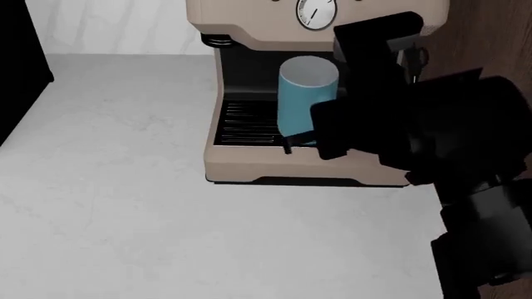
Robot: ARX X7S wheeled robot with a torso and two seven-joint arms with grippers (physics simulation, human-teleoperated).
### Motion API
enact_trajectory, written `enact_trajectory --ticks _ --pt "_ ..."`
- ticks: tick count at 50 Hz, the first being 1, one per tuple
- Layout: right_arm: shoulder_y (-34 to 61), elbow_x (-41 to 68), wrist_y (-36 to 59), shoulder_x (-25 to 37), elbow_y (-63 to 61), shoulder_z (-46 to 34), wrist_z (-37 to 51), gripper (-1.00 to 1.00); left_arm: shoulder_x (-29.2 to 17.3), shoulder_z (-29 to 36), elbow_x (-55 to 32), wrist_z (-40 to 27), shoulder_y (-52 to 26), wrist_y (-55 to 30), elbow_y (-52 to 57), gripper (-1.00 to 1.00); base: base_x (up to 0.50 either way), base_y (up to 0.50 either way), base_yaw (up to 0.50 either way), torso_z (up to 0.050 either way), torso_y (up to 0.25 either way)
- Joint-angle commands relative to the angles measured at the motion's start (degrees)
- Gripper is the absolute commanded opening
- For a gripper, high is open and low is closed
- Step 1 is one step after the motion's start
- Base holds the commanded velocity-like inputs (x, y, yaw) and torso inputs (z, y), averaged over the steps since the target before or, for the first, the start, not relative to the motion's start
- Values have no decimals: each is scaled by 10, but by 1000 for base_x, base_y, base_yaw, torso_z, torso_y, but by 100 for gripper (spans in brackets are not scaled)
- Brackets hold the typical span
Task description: Pick the mug from under the coffee machine dispenser and place it on the counter.
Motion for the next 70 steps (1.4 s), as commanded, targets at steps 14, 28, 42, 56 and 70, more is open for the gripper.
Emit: enact_trajectory --ticks 14,28,42,56,70 --pt "-235 433 250 92 -571 286 453 -100 -4 4 -5 -3 2 1 0 100 0 -5 -7 0 0" --pt "-259 648 201 116 -629 262 622 -100 -4 8 -4 -7 6 6 -2 100 -4 -14 -21 0 0" --pt "-280 617 207 112 -611 236 593 -100 -7 8 -10 -8 4 3 1 100 -3 -20 -24 0 0" --pt "-326 592 192 124 -613 235 571 -100 -9 9 -13 -10 5 2 5 100 -9 -19 -25 0 0" --pt "-343 541 189 128 -586 222 529 -100 -9 10 -15 -12 9 9 2 100 -11 -19 -27 0 0"
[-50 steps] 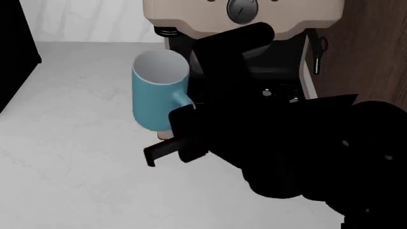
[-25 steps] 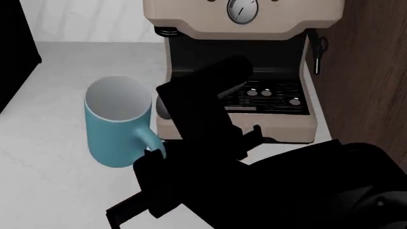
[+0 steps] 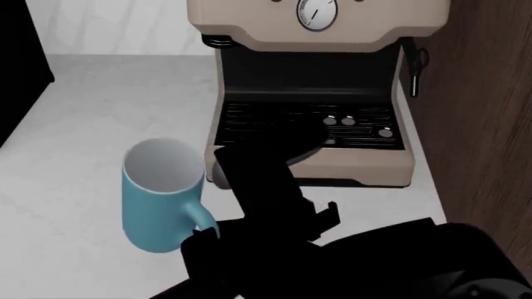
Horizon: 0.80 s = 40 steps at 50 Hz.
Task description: Pick the mug from under the coffee machine dispenser and place it on the counter.
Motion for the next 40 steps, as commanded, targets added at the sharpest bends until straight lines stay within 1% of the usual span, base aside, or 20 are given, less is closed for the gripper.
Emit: enact_trajectory --ticks 1,16,40 --pt "-58 -35 -3 95 10 -26 -29 -100 -1 1 -2 -1 2 4 -1 100 -11 -18 -27 0 0" --pt "-55 -62 -1 89 33 -56 -52 -100 -3 0 -8 -3 1 4 0 100 -11 -18 -27 0 1" --pt "-67 -72 -11 93 45 -84 -60 -100 -4 -1 -13 -8 3 8 3 100 -11 -18 -26 0 2"
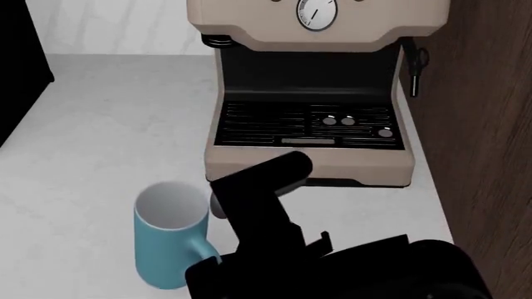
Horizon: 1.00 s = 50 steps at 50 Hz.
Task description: Pick the mug from under the coffee machine dispenser and place it on the counter.
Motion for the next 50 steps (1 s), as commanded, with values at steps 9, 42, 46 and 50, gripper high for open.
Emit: enact_trajectory --ticks 9,42,46,50 --pt "-40 -21 -7 96 12 -42 -24 -100 -1 1 -4 -3 0 3 -1 100 -9 -19 -27 0 1" --pt "8 84 2 117 -14 -78 77 100 -4 0 -11 -10 3 4 1 100 -8 -19 -25 0 1" --pt "43 163 -17 146 -38 -83 153 100 -5 0 -11 -12 3 3 2 100 7 -27 -25 0 0" --pt "75 246 -44 178 -74 -107 235 100 -5 0 -11 -12 4 4 1 100 14 -35 -26 0 0"
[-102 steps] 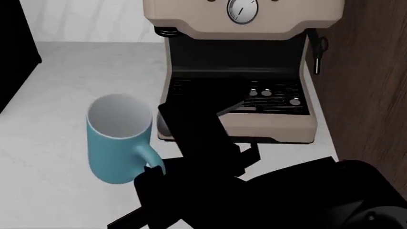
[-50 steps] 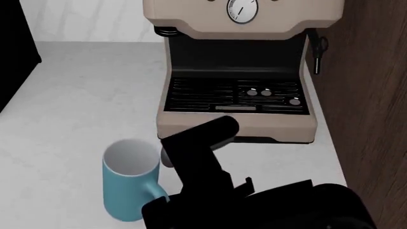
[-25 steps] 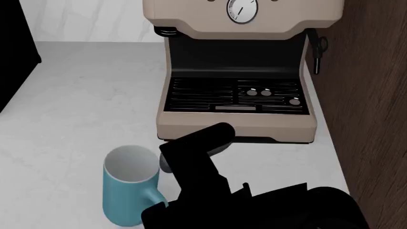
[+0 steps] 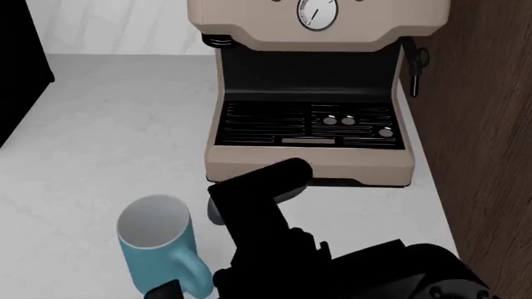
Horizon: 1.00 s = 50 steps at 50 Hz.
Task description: Pick the mug from under the coffee machine dispenser and place it on the counter.
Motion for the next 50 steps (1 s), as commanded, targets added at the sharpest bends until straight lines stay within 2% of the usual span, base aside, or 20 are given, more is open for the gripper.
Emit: enact_trajectory --ticks 1,8,13,26,32,39,50 --pt "81 164 -44 183 -78 -105 161 100 -2 1 -1 -2 0 -1 0 100 20 -40 -27 0 0" --pt "133 269 -93 225 -146 -136 255 100 -2 2 -1 -5 2 -1 -1 100 27 -48 -29 0 0" --pt "219 334 -131 258 -196 -146 323 100 -4 4 -2 -5 -1 -6 -1 100 37 -55 -25 6 0" --pt "450 386 -274 366 -305 -220 343 100 -6 5 -6 -2 -1 -1 -7 100 36 -55 -24 8 0" --pt "457 347 -328 425 -352 -168 322 100 -6 8 -6 -2 1 0 -5 100 33 -56 -28 11 0" --pt "423 289 -359 502 -392 -127 298 100 -8 10 -6 -2 2 -1 -6 100 30 -57 -30 11 0" --pt "299 162 -454 607 -426 -108 197 100 -11 12 -8 -1 -1 -3 -6 100 23 -53 -29 7 0"
